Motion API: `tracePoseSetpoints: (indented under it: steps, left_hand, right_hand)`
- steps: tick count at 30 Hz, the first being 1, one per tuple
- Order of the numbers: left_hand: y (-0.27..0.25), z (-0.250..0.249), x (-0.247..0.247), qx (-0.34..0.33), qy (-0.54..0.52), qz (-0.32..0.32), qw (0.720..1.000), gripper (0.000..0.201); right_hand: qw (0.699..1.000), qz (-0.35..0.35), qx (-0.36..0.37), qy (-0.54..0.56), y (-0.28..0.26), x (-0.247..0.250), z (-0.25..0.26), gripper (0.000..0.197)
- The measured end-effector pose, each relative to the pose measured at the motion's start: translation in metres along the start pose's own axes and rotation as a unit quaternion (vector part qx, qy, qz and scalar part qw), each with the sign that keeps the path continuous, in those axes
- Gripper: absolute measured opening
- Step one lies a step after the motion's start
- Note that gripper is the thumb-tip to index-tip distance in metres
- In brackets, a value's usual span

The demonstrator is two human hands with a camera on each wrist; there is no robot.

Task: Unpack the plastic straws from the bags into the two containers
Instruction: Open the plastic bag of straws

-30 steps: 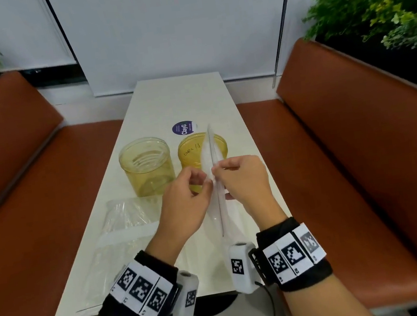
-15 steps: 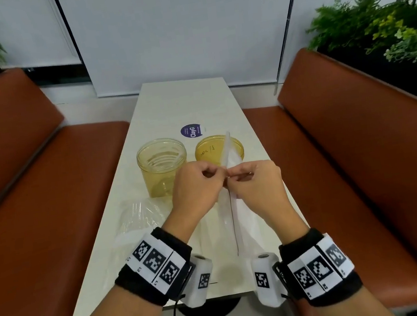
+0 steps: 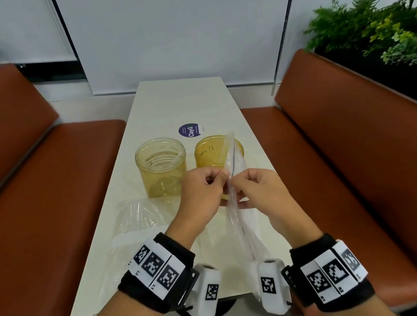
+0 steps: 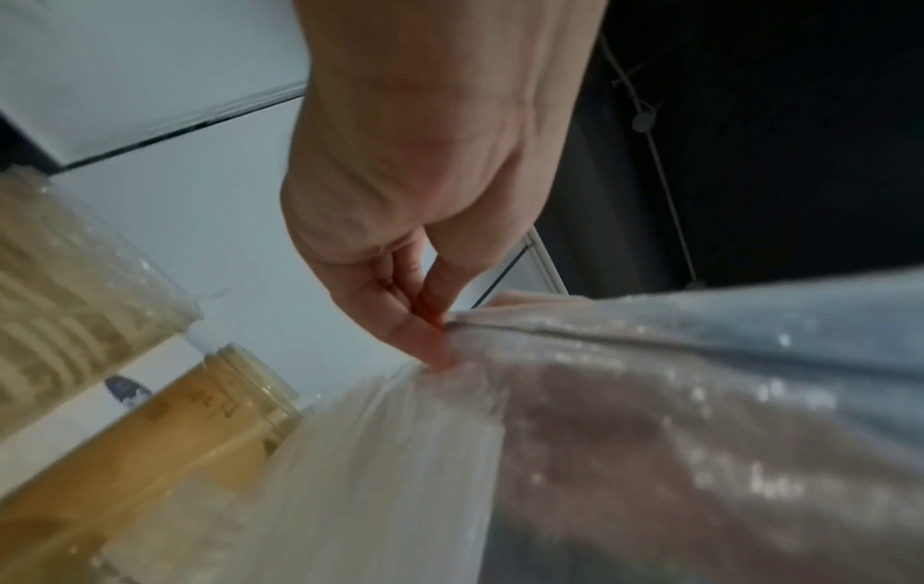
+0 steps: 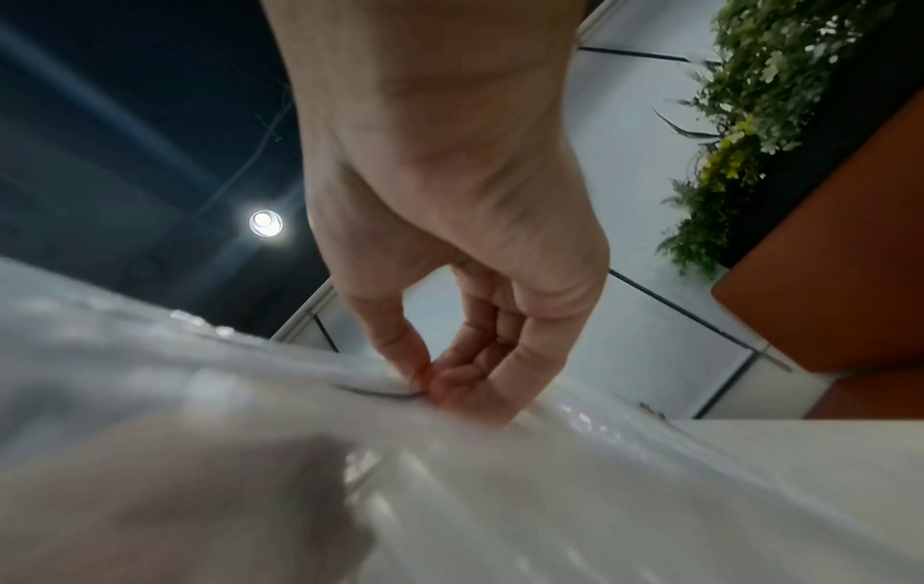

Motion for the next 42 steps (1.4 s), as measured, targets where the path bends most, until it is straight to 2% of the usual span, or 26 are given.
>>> tracePoseSetpoints:
  steps: [4,7,9,11,13,15,19,21,23,27,31,33,35,37,39,40,42]
  left_hand:
    - [-0.001,0.005,-0.007,0.027,-0.004,0.003,1.0,0.018]
    - [0.001,0.002,-0.011,-0.03,0.066,-0.019,0.997,0.016]
    - [0.0,0.001,-0.015,-0.033,0.092,-0.008,0.995,0.017]
    - [-0.001,0.005,-0.021,0.004,0.069,0.024,0.997,0.019]
    - [-0.002,0.007,-0.023,0.041,0.045,0.044,0.997,0.02]
    - [0.0,0.008,-0.022,0.047,0.034,0.047,0.997,0.024]
    - [0.0,0.01,-0.023,0.061,-0.001,0.054,0.997,0.025]
    - [0.0,0.011,-0.022,0.057,0.016,0.043,0.997,0.026]
    - [0.002,0.011,-0.021,0.031,0.065,0.027,0.997,0.023]
    - [0.002,0.001,-0.017,0.002,0.078,-0.002,0.997,0.019]
    - [0.006,-0.016,-0.007,-0.076,0.135,-0.033,0.987,0.013]
    - [0.007,-0.023,-0.008,-0.096,0.158,-0.01,0.983,0.018]
    - [0.008,-0.025,-0.014,-0.102,0.201,0.027,0.974,0.026]
    - [0.01,-0.029,-0.015,-0.119,0.25,0.026,0.961,0.028]
    - [0.012,-0.032,-0.01,-0.115,0.27,0.005,0.956,0.013]
    - [0.012,-0.032,-0.007,-0.104,0.28,0.004,0.954,0.013]
    - [0.013,-0.031,-0.002,-0.083,0.297,0.027,0.951,0.027]
  right_hand:
    - [0.997,-0.028,0.046,-0.055,0.005,-0.001,0.0,0.023]
    - [0.993,-0.066,0.078,-0.064,0.004,-0.003,0.001,0.022]
    - [0.996,-0.053,0.057,-0.041,0.004,-0.007,-0.002,0.023]
    - [0.999,-0.017,0.034,-0.025,0.003,-0.011,-0.001,0.024]
    - [0.998,0.003,0.041,-0.037,0.003,-0.01,0.002,0.024]
    - [0.998,0.006,0.054,-0.042,0.002,-0.008,0.003,0.026]
    - [1.0,-0.02,0.021,0.002,0.002,-0.004,-0.003,0.027]
    - [0.999,-0.038,0.005,0.009,0.003,-0.003,-0.008,0.026]
    - [0.996,-0.065,0.042,-0.044,0.003,-0.001,-0.004,0.025]
    - [0.956,-0.138,0.153,-0.208,0.012,0.008,0.015,0.026]
    - [0.905,-0.162,0.173,-0.353,0.019,0.016,0.028,0.014]
    - [0.898,-0.157,0.199,-0.361,0.015,0.015,0.038,0.009]
    - [0.89,-0.123,0.224,-0.378,0.011,0.006,0.044,0.023]
    - [0.873,-0.093,0.219,-0.427,0.013,0.002,0.045,0.021]
    - [0.873,-0.089,0.183,-0.444,0.018,0.009,0.04,0.022]
    - [0.875,-0.092,0.17,-0.444,0.019,0.014,0.04,0.021]
    - [0.877,-0.106,0.166,-0.438,0.02,0.024,0.046,0.014]
Point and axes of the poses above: each hand's wrist, its own y-axis towards the middle knuckle, its own x-axis out of the back of the hand, z = x × y, the point moved 8 cm from there along y, towards the middle knuckle, and after that the axes turned 15 degrees about -z, right-handed, at the moved point
